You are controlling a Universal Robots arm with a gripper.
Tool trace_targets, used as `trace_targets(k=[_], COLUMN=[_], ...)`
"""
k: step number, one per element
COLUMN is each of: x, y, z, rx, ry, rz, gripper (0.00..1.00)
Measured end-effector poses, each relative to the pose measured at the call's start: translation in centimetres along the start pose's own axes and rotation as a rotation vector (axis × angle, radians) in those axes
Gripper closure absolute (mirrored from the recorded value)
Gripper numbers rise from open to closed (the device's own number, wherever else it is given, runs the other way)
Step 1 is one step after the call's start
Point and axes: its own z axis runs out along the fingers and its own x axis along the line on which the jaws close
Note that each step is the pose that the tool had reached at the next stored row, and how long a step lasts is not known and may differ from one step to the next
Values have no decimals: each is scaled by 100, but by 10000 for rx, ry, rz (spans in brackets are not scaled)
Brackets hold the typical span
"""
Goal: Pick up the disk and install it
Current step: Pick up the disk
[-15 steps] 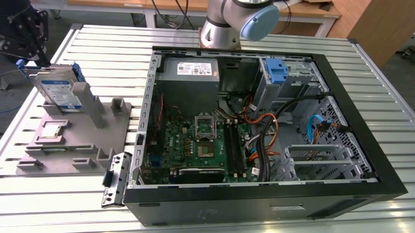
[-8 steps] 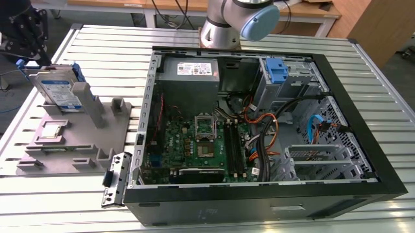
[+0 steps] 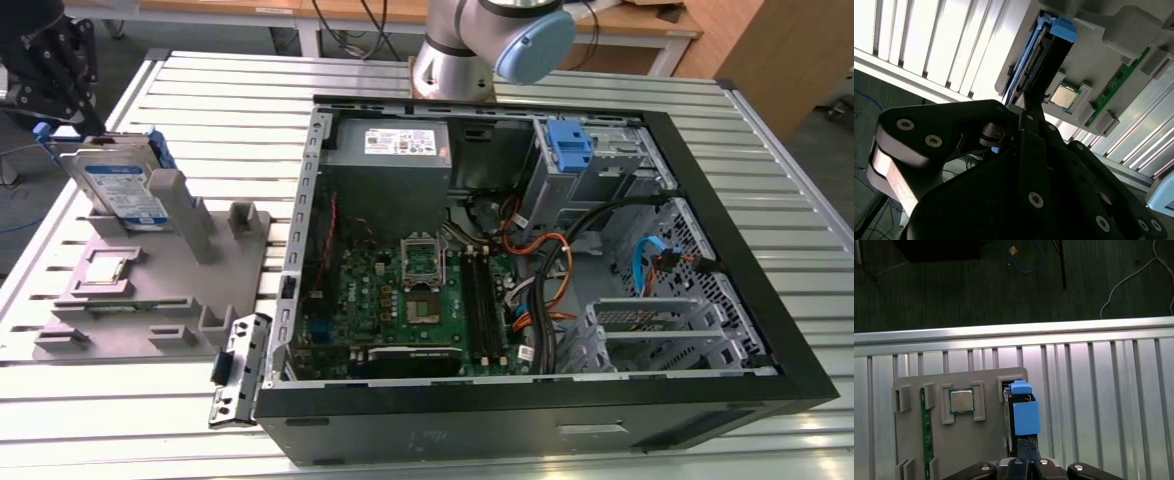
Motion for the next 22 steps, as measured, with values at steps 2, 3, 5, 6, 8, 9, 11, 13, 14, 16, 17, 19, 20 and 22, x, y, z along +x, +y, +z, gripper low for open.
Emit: trace_targets(k=[2, 3, 5, 6, 8, 9, 11, 13, 14, 16, 17, 19, 20, 22], x=[0, 0, 0, 0, 0, 0, 0, 0, 0, 0, 0, 0, 0, 0], y=[0, 0, 0, 0, 0, 0, 0, 0, 0, 0, 0, 0, 0, -1], z=[0, 0, 0, 0, 0, 0, 0, 0, 0, 0, 0, 0, 0, 6], rx=[0, 0, 0, 0, -1, -1, -1, -1, -1, -1, -1, -1, -1, -6], ry=[0, 0, 0, 0, 0, 0, 0, 1, 1, 1, 1, 1, 1, 4], rz=[-3, -3, -6, -7, -9, -10, -12, -14, -15, -17, -18, -20, -21, -115], gripper=[89, 89, 89, 89, 83, 83, 71, 65, 59, 53, 47, 41, 41, 41])
